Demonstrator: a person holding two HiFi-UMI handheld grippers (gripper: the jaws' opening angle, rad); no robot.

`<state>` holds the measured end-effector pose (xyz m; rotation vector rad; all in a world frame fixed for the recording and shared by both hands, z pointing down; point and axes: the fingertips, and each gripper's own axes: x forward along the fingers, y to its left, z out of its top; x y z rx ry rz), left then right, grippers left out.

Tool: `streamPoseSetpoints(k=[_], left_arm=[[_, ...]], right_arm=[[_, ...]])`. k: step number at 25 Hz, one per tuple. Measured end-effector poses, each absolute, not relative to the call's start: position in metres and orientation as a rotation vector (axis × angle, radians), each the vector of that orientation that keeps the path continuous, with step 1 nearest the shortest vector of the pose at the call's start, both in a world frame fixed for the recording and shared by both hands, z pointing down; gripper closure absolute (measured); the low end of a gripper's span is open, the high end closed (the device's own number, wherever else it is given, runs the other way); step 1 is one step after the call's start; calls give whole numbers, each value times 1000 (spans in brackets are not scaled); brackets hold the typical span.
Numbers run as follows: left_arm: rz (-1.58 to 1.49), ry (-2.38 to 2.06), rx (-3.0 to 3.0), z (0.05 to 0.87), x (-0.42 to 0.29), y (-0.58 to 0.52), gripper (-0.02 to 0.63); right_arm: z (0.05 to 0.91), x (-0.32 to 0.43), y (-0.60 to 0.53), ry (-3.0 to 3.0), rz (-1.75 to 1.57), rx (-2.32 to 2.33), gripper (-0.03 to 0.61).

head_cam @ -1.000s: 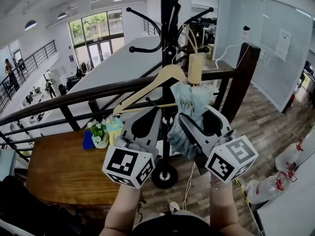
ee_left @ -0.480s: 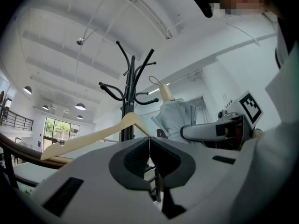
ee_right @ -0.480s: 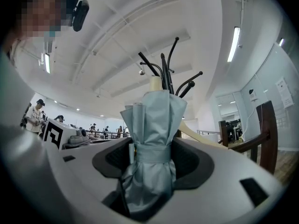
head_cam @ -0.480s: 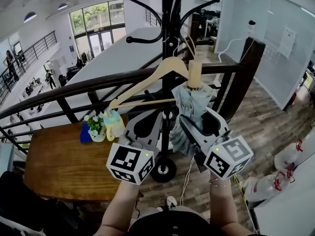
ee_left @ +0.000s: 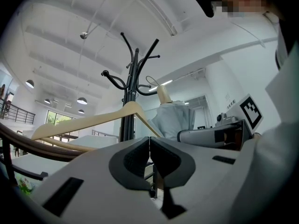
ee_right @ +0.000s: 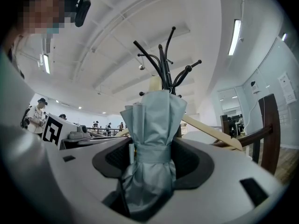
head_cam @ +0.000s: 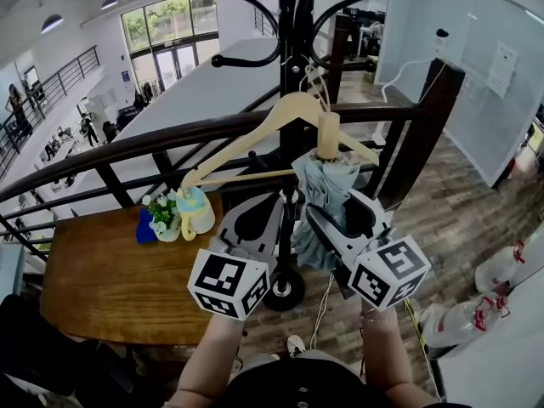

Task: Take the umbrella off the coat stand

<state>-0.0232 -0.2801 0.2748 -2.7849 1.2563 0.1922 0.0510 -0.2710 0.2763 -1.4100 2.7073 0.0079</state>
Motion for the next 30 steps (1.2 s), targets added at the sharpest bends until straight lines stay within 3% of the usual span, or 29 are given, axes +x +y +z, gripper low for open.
streamPoseSetpoints(k=[30], left_arm=[[169, 1295, -2840, 294, -9, -302, 598]], right_arm=[[290, 59, -286, 2728, -28, -1387, 322]])
